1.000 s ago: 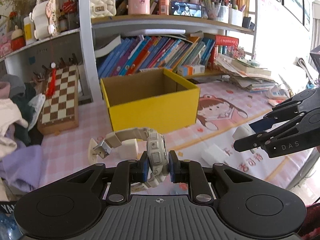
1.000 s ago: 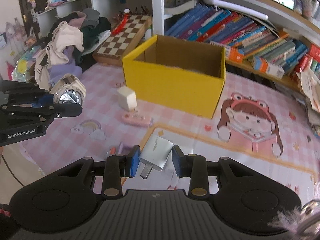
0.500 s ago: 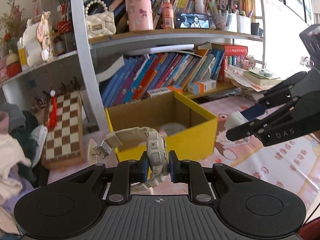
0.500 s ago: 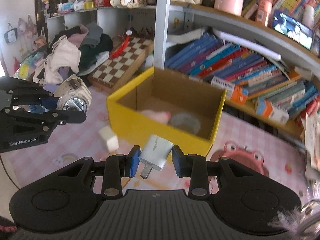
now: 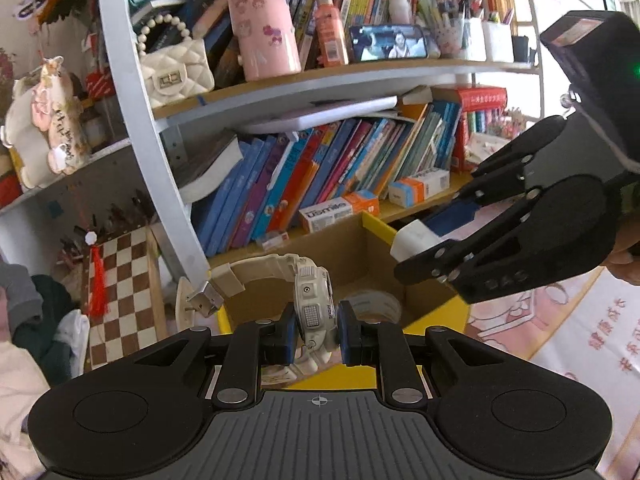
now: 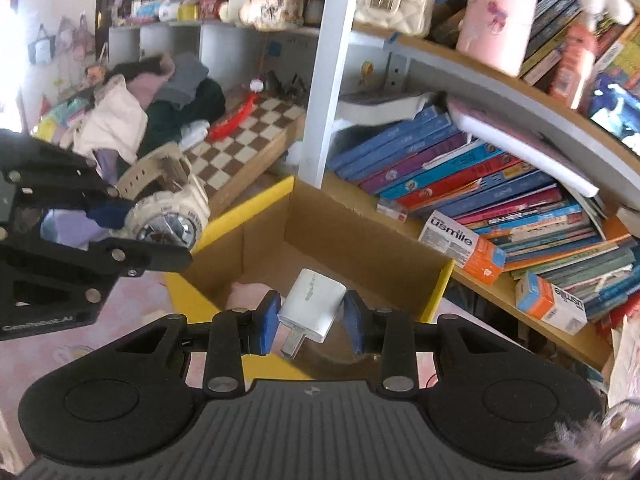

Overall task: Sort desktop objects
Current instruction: 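Carry the watch with the left gripper while the right gripper carries the charger over the box, then open the left gripper to drop the watch while the right gripper drops the charger into the box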

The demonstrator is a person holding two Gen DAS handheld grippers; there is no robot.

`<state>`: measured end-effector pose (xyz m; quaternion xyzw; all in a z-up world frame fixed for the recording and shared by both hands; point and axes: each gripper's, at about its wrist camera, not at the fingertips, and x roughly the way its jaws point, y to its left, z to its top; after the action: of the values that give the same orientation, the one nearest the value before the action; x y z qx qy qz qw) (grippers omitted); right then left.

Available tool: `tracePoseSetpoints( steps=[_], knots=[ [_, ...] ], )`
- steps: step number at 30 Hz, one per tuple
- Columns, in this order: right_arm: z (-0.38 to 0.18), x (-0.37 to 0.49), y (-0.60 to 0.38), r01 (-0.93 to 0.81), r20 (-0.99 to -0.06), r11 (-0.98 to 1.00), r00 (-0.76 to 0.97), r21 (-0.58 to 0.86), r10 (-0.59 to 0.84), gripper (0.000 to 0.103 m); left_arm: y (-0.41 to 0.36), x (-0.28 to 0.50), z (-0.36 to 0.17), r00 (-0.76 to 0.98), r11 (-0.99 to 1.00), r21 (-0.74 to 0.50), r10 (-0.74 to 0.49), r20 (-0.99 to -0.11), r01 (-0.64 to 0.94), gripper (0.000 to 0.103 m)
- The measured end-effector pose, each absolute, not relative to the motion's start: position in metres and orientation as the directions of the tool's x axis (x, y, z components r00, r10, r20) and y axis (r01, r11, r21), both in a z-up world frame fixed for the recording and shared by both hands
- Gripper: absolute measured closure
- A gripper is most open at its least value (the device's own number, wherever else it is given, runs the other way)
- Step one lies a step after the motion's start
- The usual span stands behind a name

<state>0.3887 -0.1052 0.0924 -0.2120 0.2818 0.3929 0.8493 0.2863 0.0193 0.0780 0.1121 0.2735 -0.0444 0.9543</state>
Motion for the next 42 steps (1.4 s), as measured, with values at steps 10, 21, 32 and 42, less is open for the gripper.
tracePoseSetpoints(
  steps=[10,21,32,42],
  knots=[
    [0.078,0.447,-0.074,-0.791,-0.669,0.584,0.536,-0.186,0.514,0.07,0.022,0.339,0.056,0.806,0.967,0.208,0.004,-0.591,0.148,0.084],
    [0.035,0.493,-0.037,-0.817,-0.743,0.544,0.483,-0.191,0.463,0.07,0.021,0.381,0.02,0.734,0.966,0.189,-0.002,-0.679,0.177,0.084],
    [-0.005,0.522,-0.006,-0.866,-0.826,0.461,0.398,-0.195,0.399,0.07,0.032,0.405,-0.004,0.663,0.981,0.103,-0.032,-0.748,0.164,0.082],
    [-0.019,0.528,0.002,-0.889,-0.859,0.429,0.34,-0.161,0.383,0.071,0.034,0.409,-0.007,0.654,0.981,0.117,-0.015,-0.756,0.158,0.076]
  ],
)
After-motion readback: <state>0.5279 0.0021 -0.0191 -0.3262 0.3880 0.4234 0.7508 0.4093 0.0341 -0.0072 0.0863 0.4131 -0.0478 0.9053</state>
